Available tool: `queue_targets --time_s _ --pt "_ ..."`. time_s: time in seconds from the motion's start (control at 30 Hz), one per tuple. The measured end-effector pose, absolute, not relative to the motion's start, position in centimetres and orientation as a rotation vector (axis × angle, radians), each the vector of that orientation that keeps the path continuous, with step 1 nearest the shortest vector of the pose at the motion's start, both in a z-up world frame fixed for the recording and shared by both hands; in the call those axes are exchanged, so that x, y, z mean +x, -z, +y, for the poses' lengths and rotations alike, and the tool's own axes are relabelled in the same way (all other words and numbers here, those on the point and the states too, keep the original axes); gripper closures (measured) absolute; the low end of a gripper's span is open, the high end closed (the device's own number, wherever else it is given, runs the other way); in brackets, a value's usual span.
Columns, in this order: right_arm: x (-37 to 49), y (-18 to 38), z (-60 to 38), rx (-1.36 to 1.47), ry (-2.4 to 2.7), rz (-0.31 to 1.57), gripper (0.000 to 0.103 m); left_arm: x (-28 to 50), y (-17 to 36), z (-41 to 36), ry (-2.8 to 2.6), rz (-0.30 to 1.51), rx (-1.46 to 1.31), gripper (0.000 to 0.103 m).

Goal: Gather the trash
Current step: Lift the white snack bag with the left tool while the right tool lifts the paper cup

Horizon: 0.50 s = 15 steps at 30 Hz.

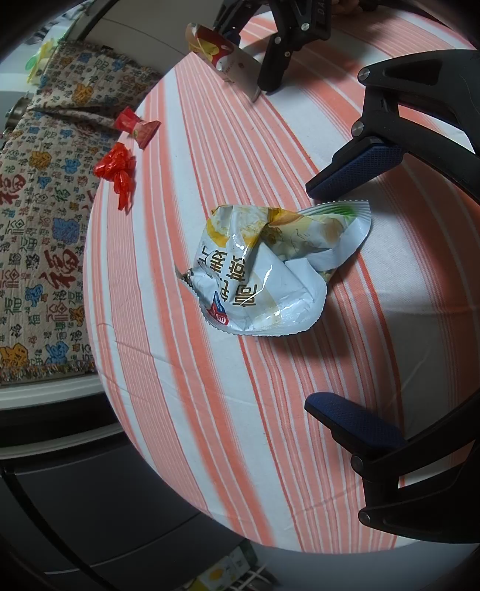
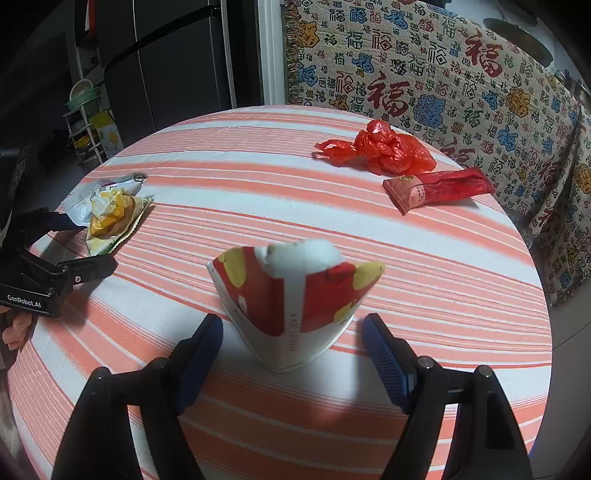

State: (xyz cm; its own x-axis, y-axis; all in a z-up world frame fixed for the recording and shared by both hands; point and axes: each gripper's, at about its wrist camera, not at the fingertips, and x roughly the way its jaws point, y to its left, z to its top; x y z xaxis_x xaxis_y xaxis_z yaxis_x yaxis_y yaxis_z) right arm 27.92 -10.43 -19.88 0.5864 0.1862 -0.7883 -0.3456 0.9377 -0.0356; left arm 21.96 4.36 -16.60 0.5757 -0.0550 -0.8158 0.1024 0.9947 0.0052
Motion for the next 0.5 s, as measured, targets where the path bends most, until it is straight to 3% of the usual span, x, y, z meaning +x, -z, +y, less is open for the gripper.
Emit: queue_targets --time_s 0.5 --pt "27.87 19.74 -10.44 -0.193 -0.311 0.895 0.023 21.96 16.59 4.34 0.092 0.953 0.054 0.001"
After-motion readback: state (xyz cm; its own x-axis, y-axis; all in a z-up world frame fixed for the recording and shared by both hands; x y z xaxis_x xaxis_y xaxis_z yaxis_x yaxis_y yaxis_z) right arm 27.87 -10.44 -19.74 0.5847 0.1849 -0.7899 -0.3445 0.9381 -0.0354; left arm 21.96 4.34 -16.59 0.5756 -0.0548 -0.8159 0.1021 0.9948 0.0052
